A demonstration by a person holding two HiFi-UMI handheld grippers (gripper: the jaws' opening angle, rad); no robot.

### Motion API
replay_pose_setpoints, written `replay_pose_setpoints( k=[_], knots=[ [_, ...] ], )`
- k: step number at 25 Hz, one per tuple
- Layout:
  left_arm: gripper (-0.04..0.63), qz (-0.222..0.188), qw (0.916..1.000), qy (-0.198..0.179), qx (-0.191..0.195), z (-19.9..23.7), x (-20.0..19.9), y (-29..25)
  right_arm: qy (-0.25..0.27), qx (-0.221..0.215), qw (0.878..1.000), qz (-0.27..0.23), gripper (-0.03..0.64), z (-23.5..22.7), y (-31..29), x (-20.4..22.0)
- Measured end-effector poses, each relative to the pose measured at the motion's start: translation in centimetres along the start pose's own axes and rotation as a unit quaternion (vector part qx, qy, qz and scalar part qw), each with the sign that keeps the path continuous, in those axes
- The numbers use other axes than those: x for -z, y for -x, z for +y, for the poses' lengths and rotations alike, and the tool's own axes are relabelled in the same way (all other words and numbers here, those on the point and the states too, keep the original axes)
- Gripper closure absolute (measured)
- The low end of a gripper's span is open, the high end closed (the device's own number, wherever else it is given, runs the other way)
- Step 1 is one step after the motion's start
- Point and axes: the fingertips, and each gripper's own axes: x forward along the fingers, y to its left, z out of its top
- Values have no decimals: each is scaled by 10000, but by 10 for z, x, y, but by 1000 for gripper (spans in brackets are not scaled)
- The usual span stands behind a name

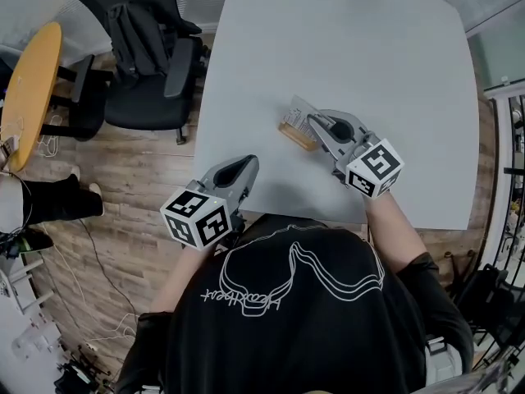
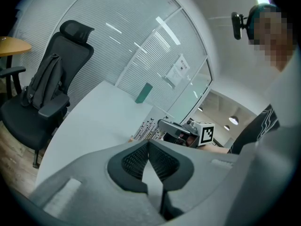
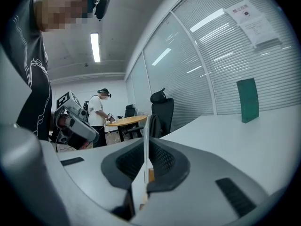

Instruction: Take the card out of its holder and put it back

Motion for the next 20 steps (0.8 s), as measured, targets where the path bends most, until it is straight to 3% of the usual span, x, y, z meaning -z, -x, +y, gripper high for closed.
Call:
replay_pose_setpoints(
  k=[20],
  knots=[
    [581,143,9999,39,5,5,11,-3,-104,35,9996,278,594,0,-8,36]
  ],
)
